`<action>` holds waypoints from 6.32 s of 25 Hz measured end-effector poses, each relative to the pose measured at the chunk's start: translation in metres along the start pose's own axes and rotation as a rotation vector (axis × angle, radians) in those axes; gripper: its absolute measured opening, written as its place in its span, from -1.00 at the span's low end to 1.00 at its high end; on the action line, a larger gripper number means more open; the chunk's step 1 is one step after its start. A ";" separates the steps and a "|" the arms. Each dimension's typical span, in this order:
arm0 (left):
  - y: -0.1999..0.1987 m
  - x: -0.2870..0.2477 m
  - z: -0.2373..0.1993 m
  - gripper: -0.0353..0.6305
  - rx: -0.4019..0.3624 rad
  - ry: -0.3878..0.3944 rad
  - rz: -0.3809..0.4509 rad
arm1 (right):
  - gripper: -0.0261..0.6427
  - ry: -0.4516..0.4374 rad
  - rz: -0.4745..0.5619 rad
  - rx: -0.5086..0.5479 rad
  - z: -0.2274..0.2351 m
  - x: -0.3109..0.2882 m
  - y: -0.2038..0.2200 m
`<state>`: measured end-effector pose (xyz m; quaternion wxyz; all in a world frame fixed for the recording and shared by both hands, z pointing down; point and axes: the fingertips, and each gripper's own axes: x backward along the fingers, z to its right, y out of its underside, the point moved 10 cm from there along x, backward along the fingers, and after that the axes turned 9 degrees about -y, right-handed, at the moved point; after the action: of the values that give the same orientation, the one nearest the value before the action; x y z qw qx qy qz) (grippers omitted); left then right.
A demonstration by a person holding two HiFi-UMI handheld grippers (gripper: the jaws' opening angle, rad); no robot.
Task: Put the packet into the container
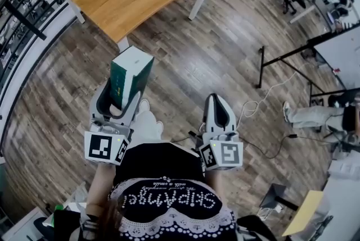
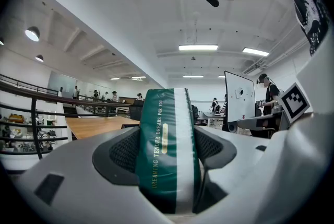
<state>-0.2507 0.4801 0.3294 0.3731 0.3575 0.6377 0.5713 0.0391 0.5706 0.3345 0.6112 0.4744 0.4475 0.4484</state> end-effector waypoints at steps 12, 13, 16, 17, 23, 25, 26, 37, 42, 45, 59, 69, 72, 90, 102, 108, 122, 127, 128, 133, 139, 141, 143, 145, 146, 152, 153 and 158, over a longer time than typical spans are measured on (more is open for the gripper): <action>-0.003 -0.048 -0.008 0.15 0.006 0.002 -0.009 | -0.81 0.029 -0.019 -0.031 0.025 -0.036 -0.003; -0.004 -0.053 -0.011 0.15 0.008 0.006 -0.009 | -0.81 0.031 -0.019 -0.034 0.026 -0.042 -0.004; -0.009 -0.073 -0.023 0.15 0.013 0.015 -0.006 | -0.81 0.034 -0.016 -0.034 0.025 -0.066 -0.012; -0.011 -0.080 -0.029 0.14 0.016 0.018 -0.004 | -0.81 0.035 -0.015 -0.034 0.024 -0.076 -0.014; -0.022 -0.120 -0.066 0.14 0.018 0.060 0.004 | -0.81 0.037 -0.003 -0.016 0.009 -0.128 -0.029; -0.023 -0.131 -0.075 0.14 0.023 0.062 0.010 | -0.81 0.041 0.001 -0.020 0.008 -0.141 -0.028; -0.023 -0.135 -0.079 0.14 0.028 0.061 0.011 | -0.81 0.043 0.001 -0.023 0.008 -0.146 -0.027; -0.014 -0.166 -0.102 0.14 0.080 0.046 -0.038 | -0.81 0.055 -0.020 -0.042 0.016 -0.185 -0.023; -0.016 -0.183 -0.101 0.14 0.083 0.054 -0.042 | -0.81 0.063 -0.030 -0.047 0.026 -0.197 -0.027; -0.016 -0.195 -0.102 0.14 0.085 0.045 -0.047 | -0.81 0.055 -0.041 -0.052 0.032 -0.208 -0.027; -0.017 -0.273 -0.090 0.15 0.099 -0.071 -0.045 | -0.81 -0.032 -0.057 -0.043 0.112 -0.286 -0.048; -0.024 -0.311 -0.066 0.14 0.100 -0.156 -0.002 | -0.81 -0.123 -0.049 -0.036 0.161 -0.323 -0.060; -0.026 -0.318 -0.056 0.14 0.097 -0.171 0.008 | -0.81 -0.136 -0.049 -0.035 0.175 -0.326 -0.064; -0.032 -0.342 -0.048 0.14 0.094 -0.217 0.026 | -0.81 -0.131 -0.064 -0.054 0.211 -0.337 -0.064; -0.035 -0.409 -0.097 0.14 0.093 -0.201 0.023 | -0.81 -0.101 -0.085 -0.058 0.215 -0.404 -0.070; -0.047 -0.461 -0.141 0.14 0.095 -0.204 0.025 | -0.81 -0.124 -0.077 -0.042 0.208 -0.477 -0.091; -0.041 -0.503 -0.194 0.14 0.129 -0.227 -0.040 | -0.81 -0.120 -0.148 -0.047 0.202 -0.549 -0.095; -0.043 -0.505 -0.198 0.14 0.126 -0.254 -0.046 | -0.81 -0.127 -0.153 -0.056 0.208 -0.561 -0.095; -0.043 -0.506 -0.200 0.14 0.125 -0.260 -0.046 | -0.81 -0.131 -0.150 -0.057 0.209 -0.565 -0.095; -0.043 -0.509 -0.196 0.14 0.115 -0.292 -0.037 | -0.81 -0.166 -0.145 -0.061 0.218 -0.580 -0.095; -0.044 -0.510 -0.183 0.14 0.090 -0.322 -0.037 | -0.81 -0.215 -0.143 -0.059 0.236 -0.592 -0.100; -0.048 -0.510 -0.180 0.14 0.060 -0.323 -0.033 | -0.81 -0.226 -0.137 -0.055 0.242 -0.598 -0.102; -0.055 -0.507 -0.178 0.14 0.021 -0.322 -0.034 | -0.81 -0.234 -0.131 -0.055 0.246 -0.601 -0.105; -0.064 -0.504 -0.177 0.14 -0.014 -0.318 -0.033 | -0.81 -0.243 -0.128 -0.056 0.249 -0.603 -0.107; -0.068 -0.503 -0.177 0.14 -0.027 -0.311 -0.032 | -0.81 -0.247 -0.127 -0.056 0.250 -0.604 -0.108; -0.086 -0.521 -0.182 0.14 -0.131 -0.201 -0.101 | -0.81 -0.275 -0.111 -0.063 0.253 -0.616 -0.115; -0.089 -0.526 -0.184 0.14 -0.141 -0.184 -0.117 | -0.81 -0.278 -0.109 -0.063 0.253 -0.618 -0.117; -0.103 -0.538 -0.188 0.14 -0.186 -0.121 -0.123 | -0.81 -0.277 -0.094 -0.063 0.252 -0.614 -0.124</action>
<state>-0.1696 -0.0910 0.2764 0.4765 0.3155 0.5791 0.5814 0.1778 -0.0902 0.3256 0.7020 0.4909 0.3663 0.3633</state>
